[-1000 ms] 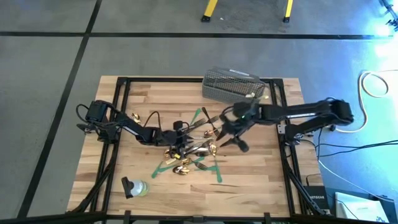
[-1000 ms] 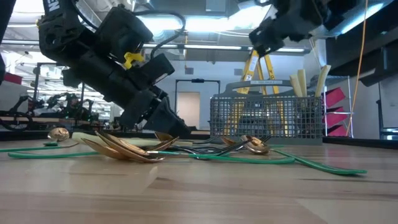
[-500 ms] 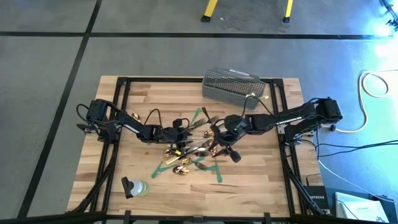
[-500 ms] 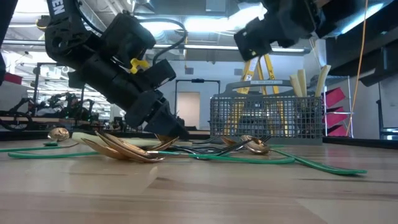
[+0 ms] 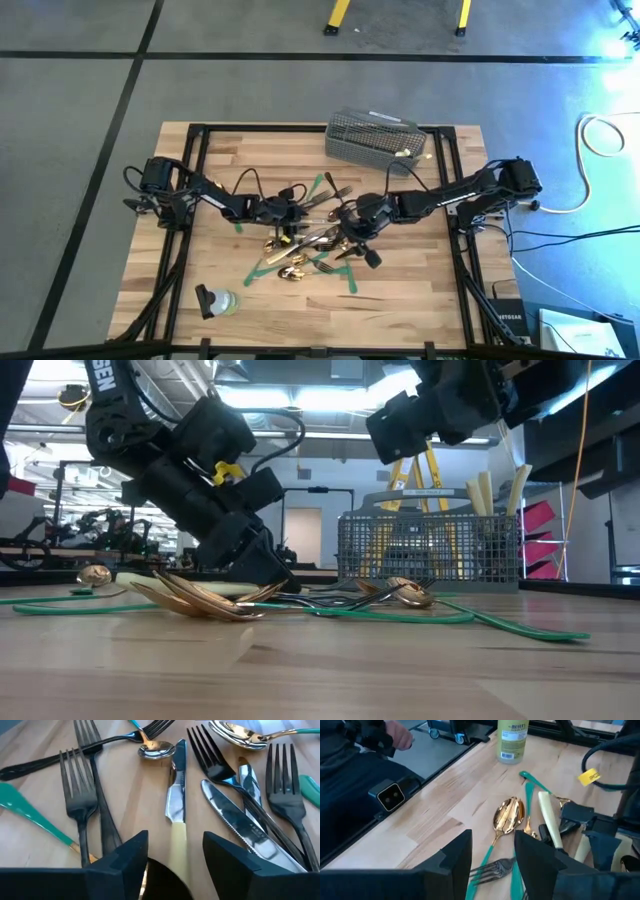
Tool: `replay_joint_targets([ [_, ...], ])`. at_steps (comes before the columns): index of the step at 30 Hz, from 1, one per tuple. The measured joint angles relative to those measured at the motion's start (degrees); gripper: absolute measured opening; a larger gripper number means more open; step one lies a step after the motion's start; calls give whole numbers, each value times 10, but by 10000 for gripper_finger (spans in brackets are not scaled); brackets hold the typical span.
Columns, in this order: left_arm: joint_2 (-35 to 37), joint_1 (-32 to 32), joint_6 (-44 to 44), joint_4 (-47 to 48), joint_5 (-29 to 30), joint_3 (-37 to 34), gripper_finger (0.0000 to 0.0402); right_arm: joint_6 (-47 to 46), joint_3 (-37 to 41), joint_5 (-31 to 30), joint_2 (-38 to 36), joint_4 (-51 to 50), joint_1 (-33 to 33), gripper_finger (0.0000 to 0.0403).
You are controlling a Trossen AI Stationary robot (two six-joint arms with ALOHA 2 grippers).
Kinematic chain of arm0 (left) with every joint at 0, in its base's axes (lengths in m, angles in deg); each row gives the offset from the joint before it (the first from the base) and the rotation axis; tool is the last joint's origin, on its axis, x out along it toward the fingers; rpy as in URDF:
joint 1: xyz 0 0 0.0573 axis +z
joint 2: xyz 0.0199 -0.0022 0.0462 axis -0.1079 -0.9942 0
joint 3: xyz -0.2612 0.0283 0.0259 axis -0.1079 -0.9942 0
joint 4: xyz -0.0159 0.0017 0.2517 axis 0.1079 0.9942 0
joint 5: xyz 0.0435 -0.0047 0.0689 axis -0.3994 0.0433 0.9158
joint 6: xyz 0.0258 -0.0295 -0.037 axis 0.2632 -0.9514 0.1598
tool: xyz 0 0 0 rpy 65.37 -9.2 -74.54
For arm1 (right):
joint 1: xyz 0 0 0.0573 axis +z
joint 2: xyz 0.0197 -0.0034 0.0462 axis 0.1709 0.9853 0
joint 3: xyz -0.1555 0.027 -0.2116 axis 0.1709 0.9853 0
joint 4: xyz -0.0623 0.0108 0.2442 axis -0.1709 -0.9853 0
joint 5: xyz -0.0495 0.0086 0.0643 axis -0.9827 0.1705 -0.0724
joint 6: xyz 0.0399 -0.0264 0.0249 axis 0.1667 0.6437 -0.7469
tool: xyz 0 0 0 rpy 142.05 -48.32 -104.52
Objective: Sort silverware
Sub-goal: Put the yellow knife into the gray organizer
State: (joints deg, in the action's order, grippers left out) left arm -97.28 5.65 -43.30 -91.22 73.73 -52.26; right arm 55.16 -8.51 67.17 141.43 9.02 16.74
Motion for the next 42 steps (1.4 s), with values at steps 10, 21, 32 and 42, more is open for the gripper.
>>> replay_joint_targets([
  [10,-40,-1,0,-12,4,2,175,-1,0,-4,0,5,0,131],
  [21,-64,-10,14,-51,15,1,160,-1,0,-6,-1,7,0,131],
  [32,-64,-23,32,-50,29,1,95,-2,0,-6,-1,7,0,131],
  [42,-58,-44,14,-55,46,1,90,-19,0,-6,-1,7,3,131],
])
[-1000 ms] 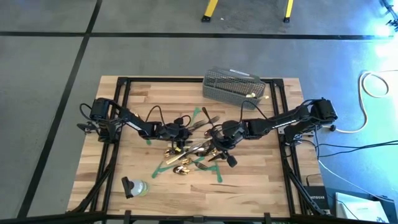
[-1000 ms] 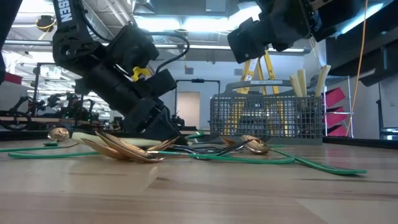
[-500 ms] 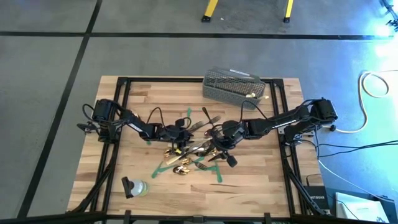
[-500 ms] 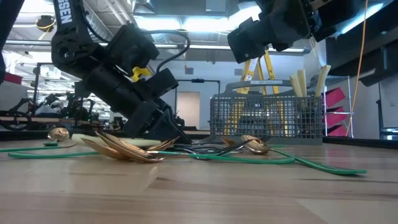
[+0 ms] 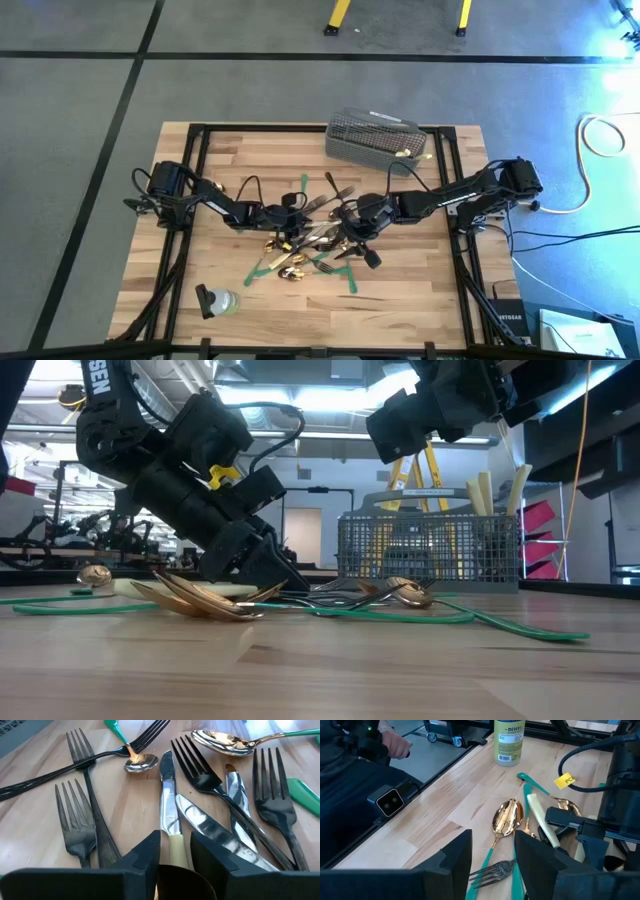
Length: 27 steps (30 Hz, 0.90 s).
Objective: Sort silverware
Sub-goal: Put the yellow knife into the gray organizer
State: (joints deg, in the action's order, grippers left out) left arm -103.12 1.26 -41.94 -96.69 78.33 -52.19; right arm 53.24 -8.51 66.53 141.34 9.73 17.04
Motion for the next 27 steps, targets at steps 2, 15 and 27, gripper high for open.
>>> replay_joint_targets([
  [2,3,-2,-2,1,3,0,90,0,0,0,0,1,0,131],
  [15,42,-4,7,-4,16,-2,89,-9,0,0,0,3,0,131],
  [27,49,-4,4,-20,22,-1,90,-12,0,0,0,3,1,131],
])
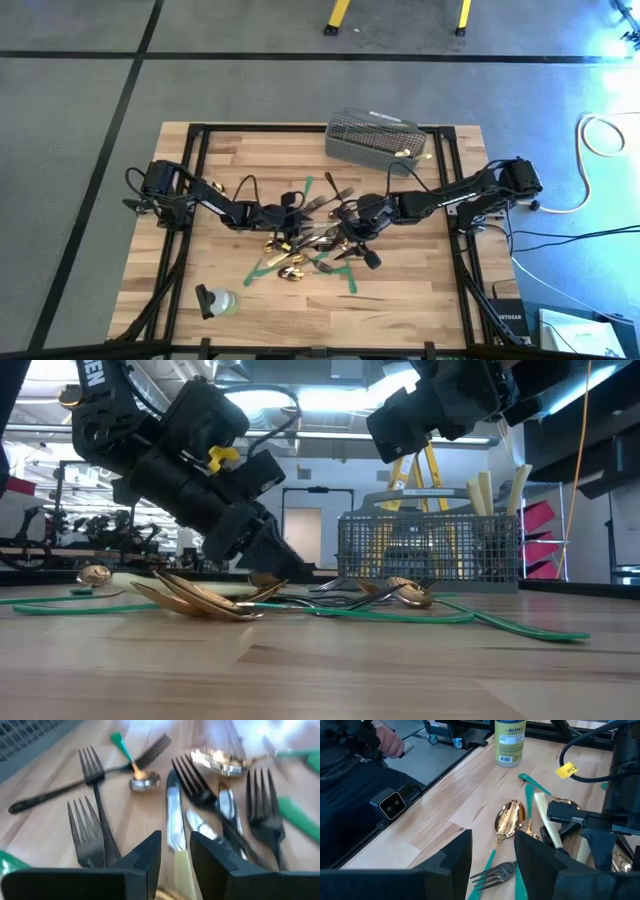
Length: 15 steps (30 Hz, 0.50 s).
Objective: Sort silverware
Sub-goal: Put the yellow knife into the gray organizer
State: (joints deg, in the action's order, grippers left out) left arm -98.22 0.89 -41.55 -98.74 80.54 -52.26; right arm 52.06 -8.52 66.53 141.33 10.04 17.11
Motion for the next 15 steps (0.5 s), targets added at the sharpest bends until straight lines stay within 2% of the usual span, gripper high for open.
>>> replay_joint_targets([
  [8,15,-16,-19,-89,-7,0,90,0,0,0,0,1,0,131],
  [12,15,-16,-34,-50,-13,1,90,0,0,0,0,0,3,131],
  [15,15,-13,-60,-5,-43,1,90,0,0,0,0,0,3,131],
])
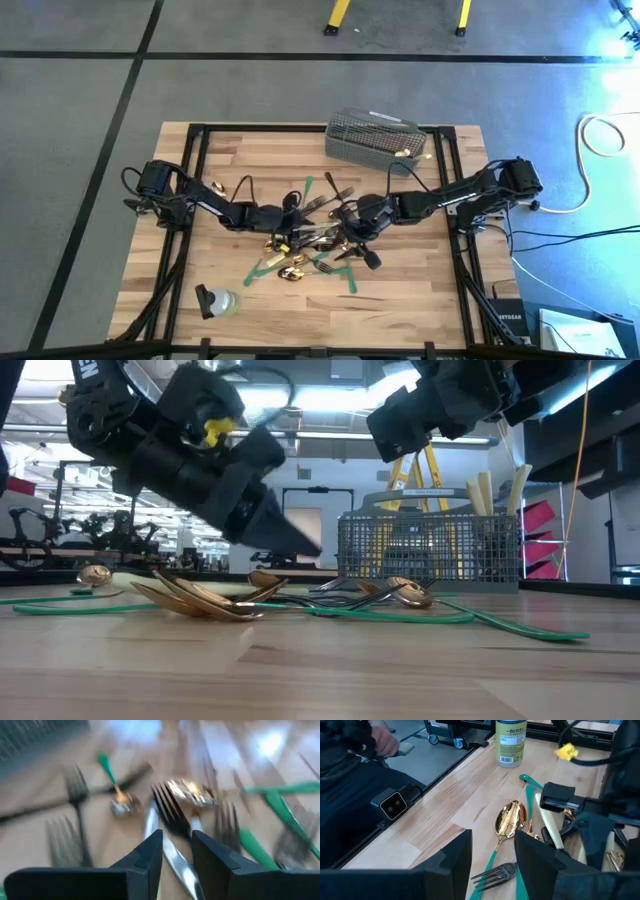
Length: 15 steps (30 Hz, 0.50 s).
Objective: Sort silverware
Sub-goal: Put the yellow knife into the gray organizer
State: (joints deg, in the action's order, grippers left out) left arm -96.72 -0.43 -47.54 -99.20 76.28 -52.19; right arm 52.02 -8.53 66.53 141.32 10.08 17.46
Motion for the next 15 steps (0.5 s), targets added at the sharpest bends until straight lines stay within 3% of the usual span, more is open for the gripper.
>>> replay_joint_targets([
  [7,0,-5,-2,37,-36,0,90,0,0,0,0,0,0,131],
  [15,0,4,-4,82,-33,0,90,0,0,-1,0,0,0,131],
])
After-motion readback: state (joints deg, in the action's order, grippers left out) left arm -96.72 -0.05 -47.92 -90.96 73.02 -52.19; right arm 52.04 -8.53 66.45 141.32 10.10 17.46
